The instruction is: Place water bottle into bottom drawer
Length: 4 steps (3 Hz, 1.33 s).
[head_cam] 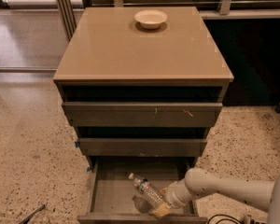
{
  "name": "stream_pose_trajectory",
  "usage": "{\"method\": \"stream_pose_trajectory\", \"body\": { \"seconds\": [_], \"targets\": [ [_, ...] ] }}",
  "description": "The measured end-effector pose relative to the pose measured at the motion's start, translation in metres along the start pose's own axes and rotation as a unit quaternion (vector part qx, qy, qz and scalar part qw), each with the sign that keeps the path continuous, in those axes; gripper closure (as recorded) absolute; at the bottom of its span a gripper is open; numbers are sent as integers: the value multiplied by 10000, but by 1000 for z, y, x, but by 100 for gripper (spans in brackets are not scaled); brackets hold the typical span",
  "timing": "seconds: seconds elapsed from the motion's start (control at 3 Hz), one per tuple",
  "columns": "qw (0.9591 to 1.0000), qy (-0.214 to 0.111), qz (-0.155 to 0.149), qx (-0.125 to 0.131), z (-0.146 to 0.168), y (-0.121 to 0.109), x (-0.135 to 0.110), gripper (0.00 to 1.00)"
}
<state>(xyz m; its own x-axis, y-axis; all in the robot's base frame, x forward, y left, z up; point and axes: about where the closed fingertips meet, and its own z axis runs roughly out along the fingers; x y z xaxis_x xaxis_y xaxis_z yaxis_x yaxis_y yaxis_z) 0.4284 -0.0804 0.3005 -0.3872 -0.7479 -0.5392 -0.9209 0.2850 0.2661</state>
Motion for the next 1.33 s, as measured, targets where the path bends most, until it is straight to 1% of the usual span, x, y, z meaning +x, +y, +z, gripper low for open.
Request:
{"method": "stream_pose_trajectory", "body": {
  "seconds": [0.33,0.67,1.0,1.33],
  "targets": [
    [9980,-170,141,587,47,-45,1,100],
    [9905,-501,212,1265,80,-94,-4,100],
    [9901,-507,210,1290,85,-97,-4,100],
    [9881,-535,207,1429,113,-109,-2,100]
  ]
}}
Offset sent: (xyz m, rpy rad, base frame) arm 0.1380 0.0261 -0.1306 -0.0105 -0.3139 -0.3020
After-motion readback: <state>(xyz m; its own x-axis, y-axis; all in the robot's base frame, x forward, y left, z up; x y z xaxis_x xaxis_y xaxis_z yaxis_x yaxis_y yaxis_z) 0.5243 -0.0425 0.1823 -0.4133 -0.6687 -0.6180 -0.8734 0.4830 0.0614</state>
